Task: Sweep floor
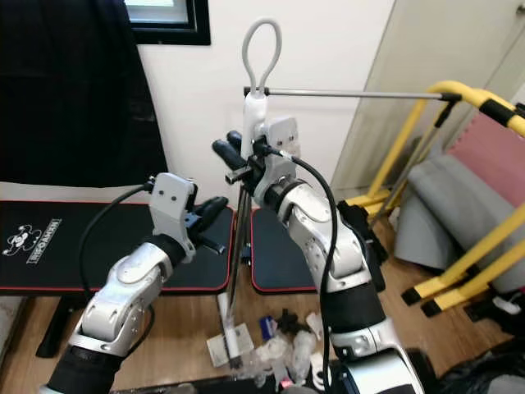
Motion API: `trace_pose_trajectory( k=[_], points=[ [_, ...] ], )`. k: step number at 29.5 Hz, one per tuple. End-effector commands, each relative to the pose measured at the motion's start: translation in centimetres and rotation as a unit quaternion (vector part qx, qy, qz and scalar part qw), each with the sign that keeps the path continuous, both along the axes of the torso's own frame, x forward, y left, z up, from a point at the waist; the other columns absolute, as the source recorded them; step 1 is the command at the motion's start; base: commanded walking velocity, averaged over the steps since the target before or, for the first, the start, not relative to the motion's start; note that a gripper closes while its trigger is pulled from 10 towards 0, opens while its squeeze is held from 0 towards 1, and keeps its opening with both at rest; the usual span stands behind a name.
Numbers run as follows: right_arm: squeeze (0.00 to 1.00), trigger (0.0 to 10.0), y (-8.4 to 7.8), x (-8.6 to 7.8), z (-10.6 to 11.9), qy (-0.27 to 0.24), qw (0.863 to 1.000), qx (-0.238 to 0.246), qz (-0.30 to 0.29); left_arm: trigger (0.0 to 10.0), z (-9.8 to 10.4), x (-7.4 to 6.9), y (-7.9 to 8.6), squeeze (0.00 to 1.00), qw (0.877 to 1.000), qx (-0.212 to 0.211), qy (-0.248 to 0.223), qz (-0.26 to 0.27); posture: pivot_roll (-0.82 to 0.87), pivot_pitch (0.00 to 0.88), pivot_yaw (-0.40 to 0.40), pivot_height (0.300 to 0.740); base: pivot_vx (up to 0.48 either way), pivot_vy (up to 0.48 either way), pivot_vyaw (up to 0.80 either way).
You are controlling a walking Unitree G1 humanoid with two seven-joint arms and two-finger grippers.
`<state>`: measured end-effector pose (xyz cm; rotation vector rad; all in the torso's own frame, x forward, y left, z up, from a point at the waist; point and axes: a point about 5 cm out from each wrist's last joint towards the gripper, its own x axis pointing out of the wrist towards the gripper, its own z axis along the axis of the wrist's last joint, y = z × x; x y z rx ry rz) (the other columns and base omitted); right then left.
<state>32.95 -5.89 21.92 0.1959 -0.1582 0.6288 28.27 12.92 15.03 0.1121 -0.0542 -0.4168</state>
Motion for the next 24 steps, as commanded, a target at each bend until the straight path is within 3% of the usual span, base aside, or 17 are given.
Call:
trace_pose_trajectory(
  k=[1,7,11,17,21,24],
  points=[
    [0.00,10.0,-0.9,0.6,1.2,-0.026,0.999,0.028,-0.034,10.0,-0.2,-0.7,-0.4,0.00,1.000,0.014,0.005,-0.012,-0.06,0.131,-0.162,0.740,0.000,0.000,0.00],
    [0.00,10.0,-1.5,1.4,1.4,-0.027,0.997,0.043,-0.062,10.0,-0.1,-1.4,-0.7,0.00,1.000,0.009,0.013,-0.022,-0.06,0.171,-0.161,0.740,0.000,0.000,0.00],
    [0.00,10.0,-2.7,3.2,2.6,-0.036,0.992,0.071,-0.102,10.0,0.4,-3.9,-1.7,0.00,0.998,0.004,0.023,-0.063,-0.04,0.265,-0.153,0.740,0.000,0.000,0.00],
    [0.00,10.0,-2.8,4.0,3.6,-0.059,0.989,0.088,-0.106,10.0,0.6,-5.5,-2.0,0.00,0.996,0.026,0.020,-0.080,-0.04,0.320,-0.159,0.740,0.000,0.000,0.00],
    [0.00,10.0,-2.7,4.1,3.7,-0.066,0.988,0.085,-0.107,10.0,0.7,-5.9,-2.2,0.00,0.996,0.032,0.018,-0.085,-0.04,0.337,-0.163,0.740,0.000,0.000,0.00],
    [0.00,10.0,-2.7,5.3,4.4,-0.071,0.987,0.090,-0.117,10.0,0.9,-7.0,-2.3,0.00,0.995,0.038,0.020,-0.094,-0.03,0.376,-0.171,0.740,0.000,0.000,0.00]
  ],
)
